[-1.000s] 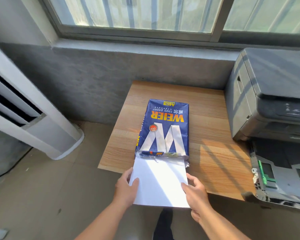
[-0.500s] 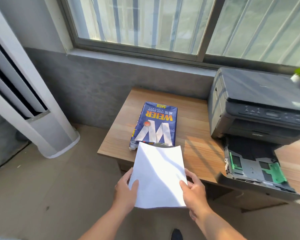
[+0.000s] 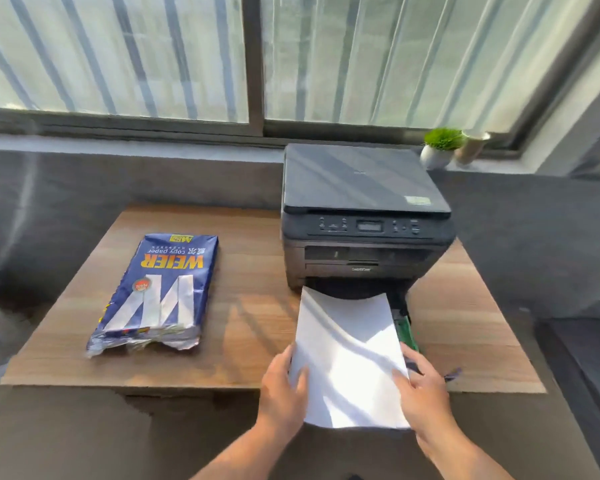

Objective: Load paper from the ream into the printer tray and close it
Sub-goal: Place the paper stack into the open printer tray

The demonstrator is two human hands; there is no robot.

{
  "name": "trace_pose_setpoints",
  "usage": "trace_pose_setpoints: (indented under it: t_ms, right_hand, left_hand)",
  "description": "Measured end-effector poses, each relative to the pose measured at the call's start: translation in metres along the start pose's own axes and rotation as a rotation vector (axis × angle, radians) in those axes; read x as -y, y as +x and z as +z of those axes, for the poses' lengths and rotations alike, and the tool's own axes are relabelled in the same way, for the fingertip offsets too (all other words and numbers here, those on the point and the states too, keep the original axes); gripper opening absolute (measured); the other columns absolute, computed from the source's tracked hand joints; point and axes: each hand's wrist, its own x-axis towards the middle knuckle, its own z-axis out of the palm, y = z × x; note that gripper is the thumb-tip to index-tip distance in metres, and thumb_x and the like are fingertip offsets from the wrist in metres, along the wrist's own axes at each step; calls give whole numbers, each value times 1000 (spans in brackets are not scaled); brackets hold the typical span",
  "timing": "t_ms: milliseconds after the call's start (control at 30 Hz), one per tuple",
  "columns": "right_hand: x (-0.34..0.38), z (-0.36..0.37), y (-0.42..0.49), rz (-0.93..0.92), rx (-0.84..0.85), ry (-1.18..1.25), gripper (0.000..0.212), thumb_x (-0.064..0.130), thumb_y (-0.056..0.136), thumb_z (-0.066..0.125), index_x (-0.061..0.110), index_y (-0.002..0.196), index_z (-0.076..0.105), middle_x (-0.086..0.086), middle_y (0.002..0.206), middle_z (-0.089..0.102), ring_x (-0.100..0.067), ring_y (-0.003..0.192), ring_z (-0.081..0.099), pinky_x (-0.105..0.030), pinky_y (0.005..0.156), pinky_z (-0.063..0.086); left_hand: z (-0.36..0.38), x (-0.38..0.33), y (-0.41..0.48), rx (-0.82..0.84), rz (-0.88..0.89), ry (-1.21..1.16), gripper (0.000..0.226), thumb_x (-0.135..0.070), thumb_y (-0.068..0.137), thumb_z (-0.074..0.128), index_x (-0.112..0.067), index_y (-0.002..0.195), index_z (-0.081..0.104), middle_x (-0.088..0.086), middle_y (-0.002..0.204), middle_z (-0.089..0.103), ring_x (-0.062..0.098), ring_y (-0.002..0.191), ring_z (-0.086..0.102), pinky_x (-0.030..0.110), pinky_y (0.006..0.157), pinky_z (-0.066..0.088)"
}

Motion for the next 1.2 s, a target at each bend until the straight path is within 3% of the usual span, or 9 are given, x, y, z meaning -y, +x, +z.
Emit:
trace_pose_setpoints:
  t_ms: [133, 333, 533, 700, 833, 933, 1000, 1067, 1200]
  right_hand:
    - [-6, -46, 57, 47, 67, -39, 36, -1, 94, 55, 24, 121, 60, 8, 85, 75, -10, 82, 71, -32, 73, 58]
    - [-8, -64, 109, 153, 171, -109, 41, -1, 96, 52, 25, 127, 57, 8, 82, 72, -10, 79, 71, -39, 79, 61]
    - [-25, -55, 124, 230, 166, -161, 44, 7, 95, 57, 25, 135, 53, -8, 122, 69, -29, 106, 67, -41, 86, 59]
    - [-23, -46, 134, 193, 155, -200, 45, 9, 95, 53, 28, 136, 53, -4, 123, 70, -27, 108, 67, -39, 89, 56]
    - [-23, -30, 156, 155, 146, -213, 44, 9, 96, 50, 29, 135, 53, -3, 118, 71, -30, 105, 66, -50, 102, 49]
    - [-19, -12, 175, 134, 149, -208, 46, 4, 97, 50, 21, 140, 51, -11, 128, 66, -35, 112, 64, -43, 97, 52]
    - [-16, -1, 189, 130, 128, -213, 46, 2, 97, 49, 16, 141, 50, -15, 131, 63, -37, 118, 61, -35, 95, 48]
    - [-16, 9, 198, 137, 100, -242, 45, 4, 98, 49, 17, 141, 49, -16, 136, 60, -37, 124, 56, -38, 100, 45]
    - [-17, 25, 207, 112, 99, -267, 47, 6, 97, 52, 13, 143, 46, -16, 142, 56, -38, 128, 52, -40, 106, 41]
  left_hand:
    - [63, -30, 7, -4, -200, -15, 53, -20, 92, 63, -14, 141, 44, -3, 140, 52, 18, 131, 46, 35, 112, 35]
    - [93, -39, 14, -37, -252, 11, 52, -12, 89, 65, -2, 137, 47, 8, 139, 54, 20, 130, 48, 28, 108, 35]
    - [99, -40, 15, -116, -301, 42, 46, -14, 86, 66, -4, 130, 56, 6, 128, 64, 20, 116, 60, 38, 102, 47]
    - [101, -40, 14, -142, -334, 42, 41, -15, 89, 64, -6, 129, 59, 3, 125, 66, 15, 111, 62, 27, 98, 46]
    - [100, -39, 14, -132, -376, 27, 41, -15, 90, 62, -8, 130, 57, 4, 115, 71, 12, 98, 69, 28, 92, 53]
    - [100, -34, 11, -142, -391, -5, 39, -12, 90, 63, -8, 128, 58, 0, 87, 76, 3, 69, 71, 11, 72, 52]
    - [99, -31, 9, -130, -363, 31, 36, -13, 90, 63, -11, 126, 61, -6, 84, 75, 1, 69, 70, 6, 68, 49]
    - [97, -29, 8, -120, -348, 52, 34, -15, 90, 63, -14, 124, 63, -10, 82, 75, 1, 71, 70, 9, 69, 51]
    - [100, -24, 9, -140, -367, 36, 33, -16, 89, 64, -15, 122, 65, -8, 74, 76, 11, 68, 72, 36, 77, 60]
